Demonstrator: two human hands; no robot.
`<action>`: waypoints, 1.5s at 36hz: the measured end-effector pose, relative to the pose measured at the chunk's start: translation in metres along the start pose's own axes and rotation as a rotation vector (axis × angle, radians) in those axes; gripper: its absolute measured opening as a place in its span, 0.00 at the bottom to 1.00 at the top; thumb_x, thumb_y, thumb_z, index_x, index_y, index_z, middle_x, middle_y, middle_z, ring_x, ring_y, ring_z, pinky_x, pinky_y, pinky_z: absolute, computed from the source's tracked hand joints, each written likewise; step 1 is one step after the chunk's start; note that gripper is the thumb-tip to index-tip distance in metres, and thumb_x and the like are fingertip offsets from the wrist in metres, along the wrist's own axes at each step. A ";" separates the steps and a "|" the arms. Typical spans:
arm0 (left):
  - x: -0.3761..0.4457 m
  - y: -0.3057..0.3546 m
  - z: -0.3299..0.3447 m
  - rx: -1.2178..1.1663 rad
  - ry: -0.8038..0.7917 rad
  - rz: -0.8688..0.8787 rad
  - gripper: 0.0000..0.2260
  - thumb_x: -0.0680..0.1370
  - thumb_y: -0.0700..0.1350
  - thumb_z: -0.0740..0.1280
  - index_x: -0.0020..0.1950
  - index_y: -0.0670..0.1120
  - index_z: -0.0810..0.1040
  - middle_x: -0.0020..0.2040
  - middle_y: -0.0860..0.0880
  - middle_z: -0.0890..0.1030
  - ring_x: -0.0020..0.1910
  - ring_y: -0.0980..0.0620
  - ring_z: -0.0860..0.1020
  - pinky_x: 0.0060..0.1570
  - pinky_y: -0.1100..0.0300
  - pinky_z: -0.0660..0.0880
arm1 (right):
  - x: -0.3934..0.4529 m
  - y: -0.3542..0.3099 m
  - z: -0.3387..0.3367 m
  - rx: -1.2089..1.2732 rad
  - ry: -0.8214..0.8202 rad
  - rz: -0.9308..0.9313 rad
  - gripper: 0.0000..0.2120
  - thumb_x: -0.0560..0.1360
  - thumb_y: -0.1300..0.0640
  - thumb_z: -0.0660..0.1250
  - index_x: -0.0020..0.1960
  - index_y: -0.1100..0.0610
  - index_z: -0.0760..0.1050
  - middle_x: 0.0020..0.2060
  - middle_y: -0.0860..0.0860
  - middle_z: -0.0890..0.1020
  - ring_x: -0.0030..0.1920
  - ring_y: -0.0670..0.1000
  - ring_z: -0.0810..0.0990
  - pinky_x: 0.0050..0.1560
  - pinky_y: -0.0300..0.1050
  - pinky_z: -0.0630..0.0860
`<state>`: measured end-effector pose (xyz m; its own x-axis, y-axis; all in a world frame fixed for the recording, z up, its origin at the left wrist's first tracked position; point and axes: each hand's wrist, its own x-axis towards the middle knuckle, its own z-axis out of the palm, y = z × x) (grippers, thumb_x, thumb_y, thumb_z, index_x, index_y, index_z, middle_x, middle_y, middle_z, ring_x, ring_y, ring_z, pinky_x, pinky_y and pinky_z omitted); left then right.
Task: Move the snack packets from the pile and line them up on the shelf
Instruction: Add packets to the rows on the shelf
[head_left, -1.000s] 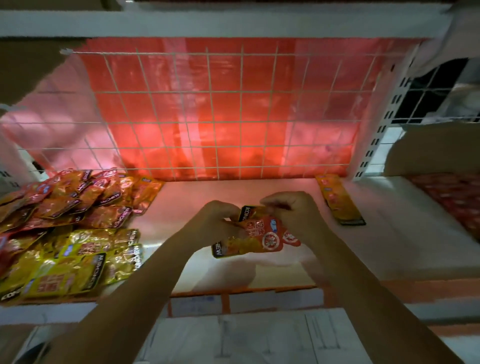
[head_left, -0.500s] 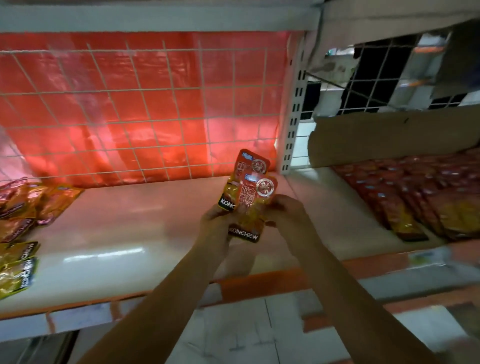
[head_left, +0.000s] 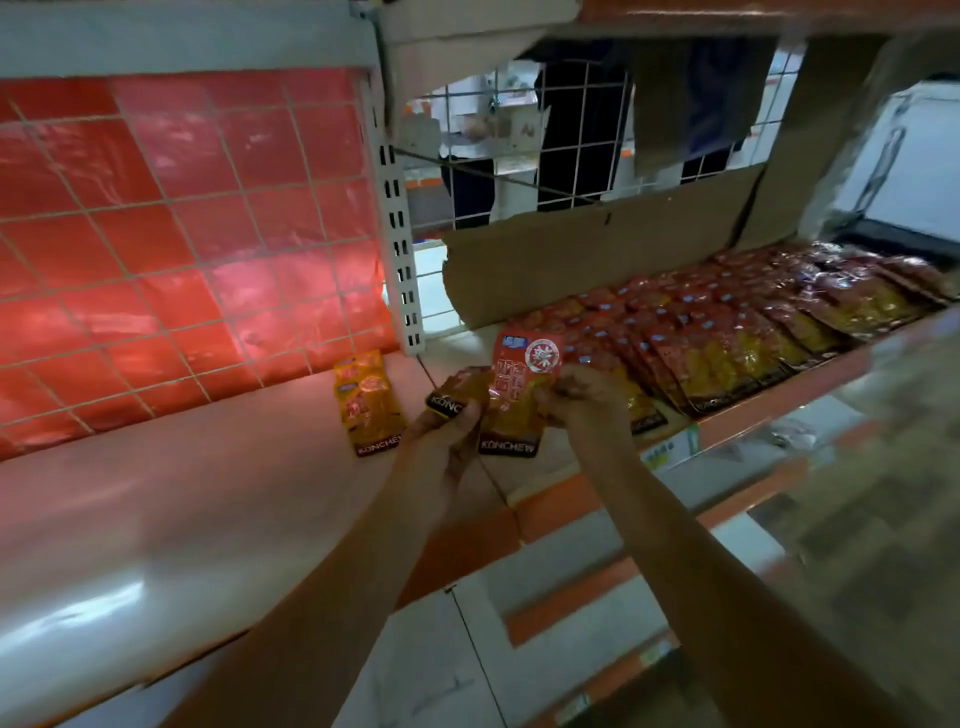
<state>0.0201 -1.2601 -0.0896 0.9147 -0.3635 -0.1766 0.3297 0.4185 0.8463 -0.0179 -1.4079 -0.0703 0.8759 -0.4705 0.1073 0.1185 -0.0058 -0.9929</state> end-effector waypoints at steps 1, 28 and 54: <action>0.000 0.001 0.001 -0.006 -0.001 0.001 0.04 0.76 0.36 0.65 0.50 0.42 0.75 0.35 0.52 0.84 0.41 0.51 0.81 0.46 0.57 0.78 | 0.004 0.000 -0.008 -0.006 0.035 -0.010 0.09 0.72 0.76 0.63 0.39 0.64 0.71 0.26 0.45 0.78 0.29 0.39 0.77 0.30 0.33 0.76; 0.014 0.003 0.015 -0.085 0.065 0.074 0.11 0.74 0.28 0.63 0.54 0.38 0.75 0.36 0.52 0.84 0.36 0.56 0.83 0.41 0.60 0.80 | 0.046 0.026 -0.092 -1.086 0.315 -0.076 0.11 0.75 0.60 0.65 0.56 0.61 0.79 0.61 0.60 0.72 0.62 0.62 0.66 0.61 0.52 0.65; 0.017 0.022 -0.015 1.306 -0.031 0.349 0.04 0.75 0.43 0.69 0.46 0.43 0.80 0.44 0.51 0.80 0.47 0.52 0.79 0.49 0.60 0.73 | 0.073 0.021 0.024 -0.701 -0.121 0.041 0.17 0.77 0.66 0.59 0.63 0.55 0.75 0.61 0.56 0.75 0.54 0.52 0.75 0.47 0.38 0.73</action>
<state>0.0466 -1.2449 -0.0810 0.8930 -0.4276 0.1406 -0.3941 -0.5917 0.7032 0.0598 -1.4214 -0.0825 0.9238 -0.3815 0.0336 -0.2088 -0.5754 -0.7908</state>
